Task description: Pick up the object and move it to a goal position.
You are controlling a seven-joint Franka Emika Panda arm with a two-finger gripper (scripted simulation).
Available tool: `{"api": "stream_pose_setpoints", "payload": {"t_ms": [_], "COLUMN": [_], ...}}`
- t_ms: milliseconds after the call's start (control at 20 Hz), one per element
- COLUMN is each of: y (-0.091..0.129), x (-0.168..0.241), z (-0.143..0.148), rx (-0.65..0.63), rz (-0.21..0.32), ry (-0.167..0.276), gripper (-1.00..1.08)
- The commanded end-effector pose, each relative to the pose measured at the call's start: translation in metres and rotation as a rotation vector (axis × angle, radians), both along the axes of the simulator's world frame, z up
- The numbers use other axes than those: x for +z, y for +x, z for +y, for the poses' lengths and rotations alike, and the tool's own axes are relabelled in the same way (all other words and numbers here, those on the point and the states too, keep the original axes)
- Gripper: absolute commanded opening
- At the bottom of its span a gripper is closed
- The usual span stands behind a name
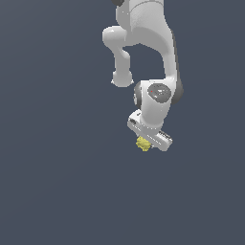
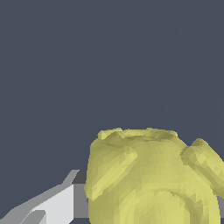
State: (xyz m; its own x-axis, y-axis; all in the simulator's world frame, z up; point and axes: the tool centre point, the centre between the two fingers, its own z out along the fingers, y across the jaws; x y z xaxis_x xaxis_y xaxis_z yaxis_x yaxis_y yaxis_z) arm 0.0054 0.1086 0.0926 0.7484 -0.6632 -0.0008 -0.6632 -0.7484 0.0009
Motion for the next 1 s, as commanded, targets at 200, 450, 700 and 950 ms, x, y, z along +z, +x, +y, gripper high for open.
{"api": "stream_pose_setpoints", "payload": {"t_ms": [200,450,700,950], "y": [-0.033,-0.054,-0.066,-0.069], "x": [0.042,0.069,0.087,0.093], "z": [0.049,0.080,0.101,0.108], "rx": [0.001,0.001,0.001,0.001], "rz": [-0.001,-0.001,-0.002,-0.002], "ry": [0.000,0.000,-0.001,-0.001], "gripper": [-1.00,-1.00,-1.00,-1.00]}}
